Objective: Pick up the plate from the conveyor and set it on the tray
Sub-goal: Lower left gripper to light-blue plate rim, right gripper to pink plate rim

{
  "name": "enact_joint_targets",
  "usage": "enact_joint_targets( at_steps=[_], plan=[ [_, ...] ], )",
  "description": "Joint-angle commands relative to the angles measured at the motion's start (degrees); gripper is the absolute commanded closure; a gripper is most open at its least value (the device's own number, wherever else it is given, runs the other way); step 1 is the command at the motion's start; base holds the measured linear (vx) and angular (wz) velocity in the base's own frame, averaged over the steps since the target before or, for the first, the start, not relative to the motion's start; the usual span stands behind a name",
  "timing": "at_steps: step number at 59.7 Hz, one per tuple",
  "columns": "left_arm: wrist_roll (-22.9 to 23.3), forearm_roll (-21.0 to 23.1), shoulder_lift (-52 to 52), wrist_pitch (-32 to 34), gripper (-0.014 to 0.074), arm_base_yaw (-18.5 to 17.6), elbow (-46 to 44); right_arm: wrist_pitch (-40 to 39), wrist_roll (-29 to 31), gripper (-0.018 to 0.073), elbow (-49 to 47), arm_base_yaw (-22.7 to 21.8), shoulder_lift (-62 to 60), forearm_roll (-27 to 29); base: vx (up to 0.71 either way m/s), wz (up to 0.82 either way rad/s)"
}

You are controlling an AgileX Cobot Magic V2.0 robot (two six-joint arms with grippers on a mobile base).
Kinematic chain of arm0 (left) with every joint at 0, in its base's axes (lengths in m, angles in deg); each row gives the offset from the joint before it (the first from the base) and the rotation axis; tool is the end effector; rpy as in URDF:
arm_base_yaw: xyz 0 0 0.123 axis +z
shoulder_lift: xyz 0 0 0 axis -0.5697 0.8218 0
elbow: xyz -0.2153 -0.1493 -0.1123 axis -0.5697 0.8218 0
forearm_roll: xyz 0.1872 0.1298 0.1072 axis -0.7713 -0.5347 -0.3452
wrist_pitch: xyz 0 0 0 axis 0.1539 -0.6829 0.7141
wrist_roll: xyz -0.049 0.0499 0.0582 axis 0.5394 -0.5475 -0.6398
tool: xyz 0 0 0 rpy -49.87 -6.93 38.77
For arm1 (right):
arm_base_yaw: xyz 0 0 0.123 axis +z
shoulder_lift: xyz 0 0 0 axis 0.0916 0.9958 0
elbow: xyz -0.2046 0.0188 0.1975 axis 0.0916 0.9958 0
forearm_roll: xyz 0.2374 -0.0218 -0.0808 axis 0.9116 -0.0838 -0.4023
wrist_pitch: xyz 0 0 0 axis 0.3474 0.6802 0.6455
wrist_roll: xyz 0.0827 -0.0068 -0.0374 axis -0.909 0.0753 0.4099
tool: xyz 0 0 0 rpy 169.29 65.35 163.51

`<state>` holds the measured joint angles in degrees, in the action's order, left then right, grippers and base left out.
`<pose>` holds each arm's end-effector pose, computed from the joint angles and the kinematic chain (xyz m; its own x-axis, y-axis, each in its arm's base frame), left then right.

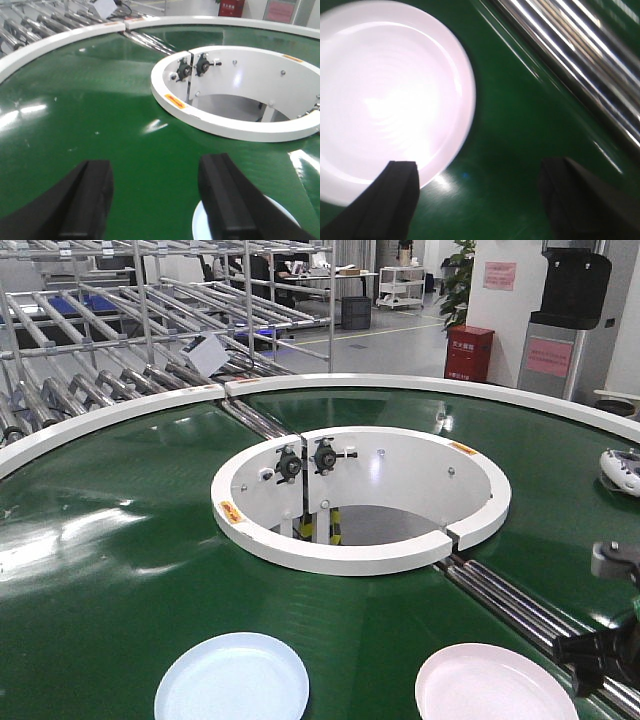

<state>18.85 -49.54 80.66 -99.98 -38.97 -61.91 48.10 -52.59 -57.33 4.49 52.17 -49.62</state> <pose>0.1845 -0.0136 0.3693 -0.2500 -0.0895 -0.9641 0.0472 0.9934 -0.1045 0.3096 -0.0099 0.2636 -0.9039 0.1727 -0.3913 0.1854 0.9826 0.0052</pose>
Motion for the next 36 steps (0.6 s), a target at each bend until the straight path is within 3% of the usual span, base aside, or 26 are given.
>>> enact_joint_targets(
  at_steps=[1, 8, 16, 36],
  plan=[
    [0.5, 1.6, -0.3, 3.6, 0.0092, -0.3, -2.2, -1.6, 1.1, 0.0016, -3.0, -3.5, 3.2, 1.3, 0.0, 0.0],
    [0.3, 2.3, -0.3, 3.6, 0.0092, -0.3, -2.2, -4.1, 4.5, 0.0025, -4.3, -6.0, 7.5, 6.8, 0.0, 0.0],
    [0.3, 2.3, -0.3, 3.6, 0.0092, -0.3, -2.2, -7.1, 7.4, 0.0048, -5.9, -6.0, 11.2, 10.7, 0.0, 0.0],
    [0.3, 2.3, -0.3, 4.1, 0.0092, -0.3, -2.2, -9.1, 10.8, 0.0063, -8.9, -5.8, 16.9, 14.5, 0.0, 0.0]
  ],
)
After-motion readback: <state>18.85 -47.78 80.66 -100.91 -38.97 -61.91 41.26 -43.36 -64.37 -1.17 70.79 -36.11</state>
